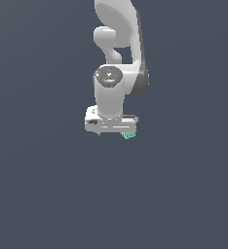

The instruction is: Pick up the object and move it to a goal position.

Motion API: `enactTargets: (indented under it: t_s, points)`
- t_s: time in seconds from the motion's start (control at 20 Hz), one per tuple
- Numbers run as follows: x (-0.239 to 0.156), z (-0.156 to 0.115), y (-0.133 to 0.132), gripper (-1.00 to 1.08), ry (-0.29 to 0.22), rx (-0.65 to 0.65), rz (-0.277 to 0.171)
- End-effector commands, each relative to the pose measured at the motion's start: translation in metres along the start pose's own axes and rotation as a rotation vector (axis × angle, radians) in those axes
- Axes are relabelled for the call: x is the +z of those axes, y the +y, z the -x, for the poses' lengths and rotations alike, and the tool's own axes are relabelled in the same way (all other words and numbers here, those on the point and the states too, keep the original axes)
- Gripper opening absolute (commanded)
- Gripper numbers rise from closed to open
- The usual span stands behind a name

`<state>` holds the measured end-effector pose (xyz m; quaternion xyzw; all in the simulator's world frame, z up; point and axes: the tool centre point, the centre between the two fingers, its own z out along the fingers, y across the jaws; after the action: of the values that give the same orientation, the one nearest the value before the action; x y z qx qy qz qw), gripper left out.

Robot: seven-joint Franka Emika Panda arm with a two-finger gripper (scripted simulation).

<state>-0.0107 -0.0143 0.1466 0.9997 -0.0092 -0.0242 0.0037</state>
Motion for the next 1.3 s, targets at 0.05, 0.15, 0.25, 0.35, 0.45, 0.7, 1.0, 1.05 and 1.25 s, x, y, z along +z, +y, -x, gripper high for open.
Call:
enactTargets:
  t_s: [0.05, 0.15, 0.25, 0.35, 0.45, 0.7, 1.0, 1.05, 1.25]
  points:
    - [0.0, 0.0, 0.0, 1.0, 0.0, 0.0, 0.0]
    - [0.001, 0.0, 0.003, 1.0, -0.003, 0.001, -0.001]
    - [0.001, -0.001, 0.008, 1.0, -0.008, 0.003, -0.002]
    - [0.002, -0.001, 0.013, 1.0, -0.014, 0.004, -0.004]
    - [0.003, -0.001, 0.016, 1.0, -0.016, 0.004, -0.005]
    - [0.003, -0.001, 0.015, 1.0, -0.016, 0.009, -0.005]
    - [0.005, 0.002, 0.01, 1.0, -0.014, 0.051, -0.004]
    - [0.006, 0.002, 0.009, 1.0, -0.013, 0.061, -0.004]
    - [0.009, 0.006, 0.003, 1.0, -0.011, 0.113, -0.004]
